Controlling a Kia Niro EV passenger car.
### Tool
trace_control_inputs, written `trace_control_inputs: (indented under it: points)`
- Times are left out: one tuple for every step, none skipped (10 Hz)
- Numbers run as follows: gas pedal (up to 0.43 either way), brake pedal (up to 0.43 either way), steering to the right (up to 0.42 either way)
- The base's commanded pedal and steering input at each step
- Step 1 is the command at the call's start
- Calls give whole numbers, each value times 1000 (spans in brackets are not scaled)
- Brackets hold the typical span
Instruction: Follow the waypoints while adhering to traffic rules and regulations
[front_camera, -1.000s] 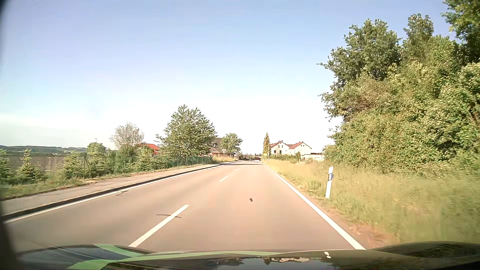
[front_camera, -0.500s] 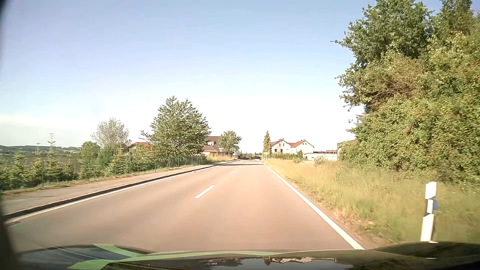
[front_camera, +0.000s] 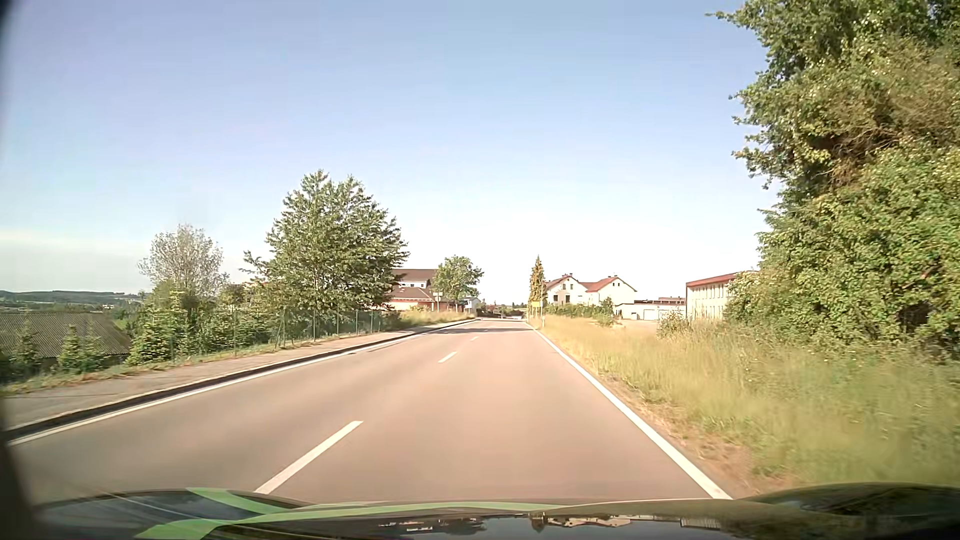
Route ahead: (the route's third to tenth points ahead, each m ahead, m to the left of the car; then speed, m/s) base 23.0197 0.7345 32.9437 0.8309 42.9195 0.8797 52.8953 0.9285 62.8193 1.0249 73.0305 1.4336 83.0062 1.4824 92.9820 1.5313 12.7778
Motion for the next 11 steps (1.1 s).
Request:
trace_control_inputs:
  points:
    - [169, 0, -3]
    - [169, 0, -3]
    - [189, 0, -3]
    - [189, 0, -3]
    - [189, 0, -2]
    - [189, 0, -2]
    - [189, 0, -1]
    - [189, 0, -1]
    - [189, 0, -1]
    - [189, 0, -1]
    - [177, 0, -1]
